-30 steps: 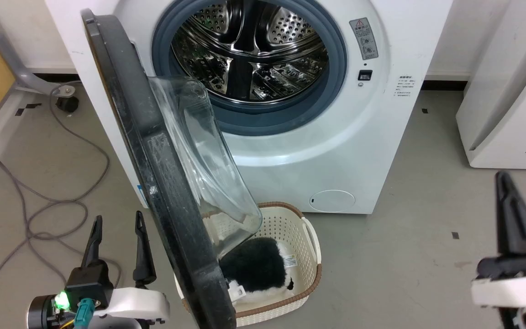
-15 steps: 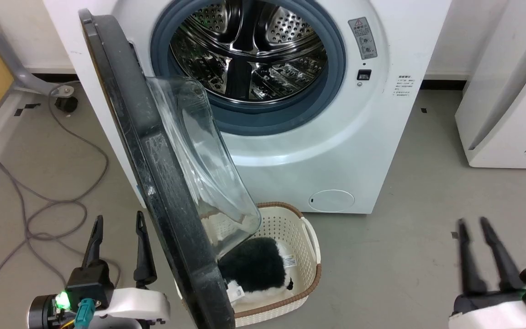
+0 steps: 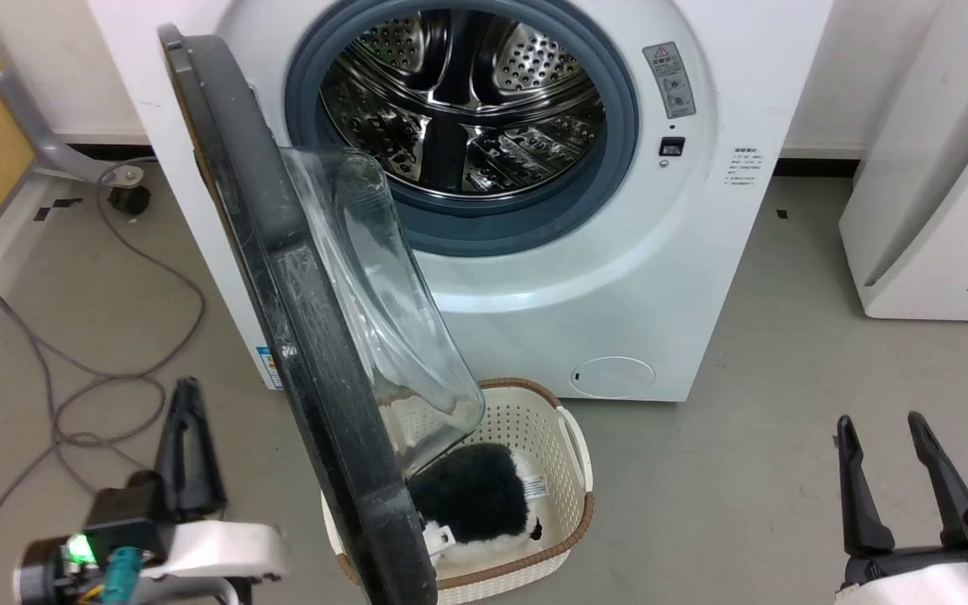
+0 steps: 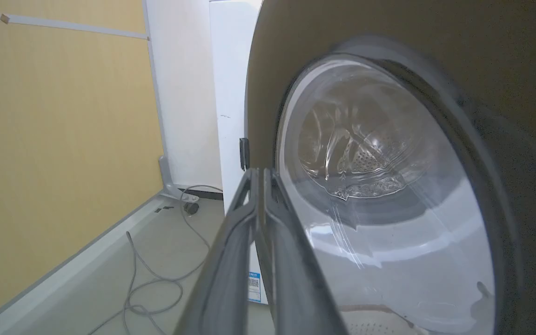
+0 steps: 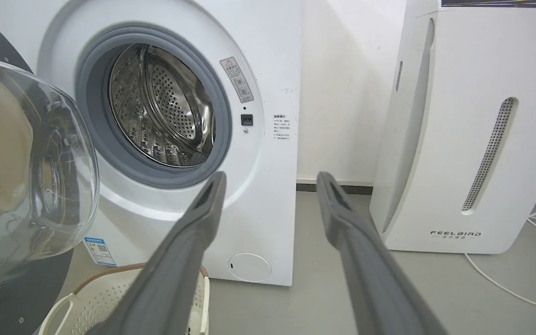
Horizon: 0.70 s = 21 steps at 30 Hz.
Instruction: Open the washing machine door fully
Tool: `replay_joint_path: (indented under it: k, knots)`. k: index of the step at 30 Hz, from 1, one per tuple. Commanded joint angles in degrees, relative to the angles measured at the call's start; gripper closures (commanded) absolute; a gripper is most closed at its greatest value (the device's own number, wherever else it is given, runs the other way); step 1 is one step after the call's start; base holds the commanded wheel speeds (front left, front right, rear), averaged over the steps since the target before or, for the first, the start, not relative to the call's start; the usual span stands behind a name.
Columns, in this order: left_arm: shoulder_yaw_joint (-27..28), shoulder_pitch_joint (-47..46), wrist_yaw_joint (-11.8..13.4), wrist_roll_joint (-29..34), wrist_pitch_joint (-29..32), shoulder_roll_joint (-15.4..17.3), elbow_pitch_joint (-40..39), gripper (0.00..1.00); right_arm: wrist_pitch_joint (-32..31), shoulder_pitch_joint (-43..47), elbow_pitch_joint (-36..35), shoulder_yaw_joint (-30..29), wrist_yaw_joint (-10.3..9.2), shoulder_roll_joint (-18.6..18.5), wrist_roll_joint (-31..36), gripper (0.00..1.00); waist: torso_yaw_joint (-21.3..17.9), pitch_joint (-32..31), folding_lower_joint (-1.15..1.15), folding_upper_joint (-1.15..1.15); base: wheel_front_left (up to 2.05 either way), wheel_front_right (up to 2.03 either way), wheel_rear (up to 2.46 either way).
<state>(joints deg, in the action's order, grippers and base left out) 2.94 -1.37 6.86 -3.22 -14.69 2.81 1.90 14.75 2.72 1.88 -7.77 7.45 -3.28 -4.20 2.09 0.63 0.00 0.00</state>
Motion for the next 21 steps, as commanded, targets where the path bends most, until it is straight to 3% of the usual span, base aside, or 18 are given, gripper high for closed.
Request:
replay_joint_path:
  k: [1, 12, 21]
  knots:
    - [0.6, -0.7, -0.3, 0.2, -0.3, 0.2, -1.3, 1.00, 0.2, 1.0, 0.1, -0.3, 0.03, 0.4, 0.1, 0.00, 0.2, -0.1, 0.00, 0.00, 0.00, 0.00, 0.00]
    - [-0.3, -3.6, -1.6, 1.9, -0.3, 0.2, -16.5, 1.00, 0.2, 1.3, -0.2, -0.5, 0.03, 0.4, -0.3, 0.00, 0.5, -0.3, 0.00, 0.00, 0.00, 0.00, 0.00]
    - [-10.8, -4.7, -2.7, 3.3, -0.3, 0.1, -27.4, 1.00, 0.2, 1.5, -0.3, -0.5, 0.03, 0.4, -0.2, 0.00, 0.5, -0.8, 0.00, 0.00, 0.00, 0.00, 0.00]
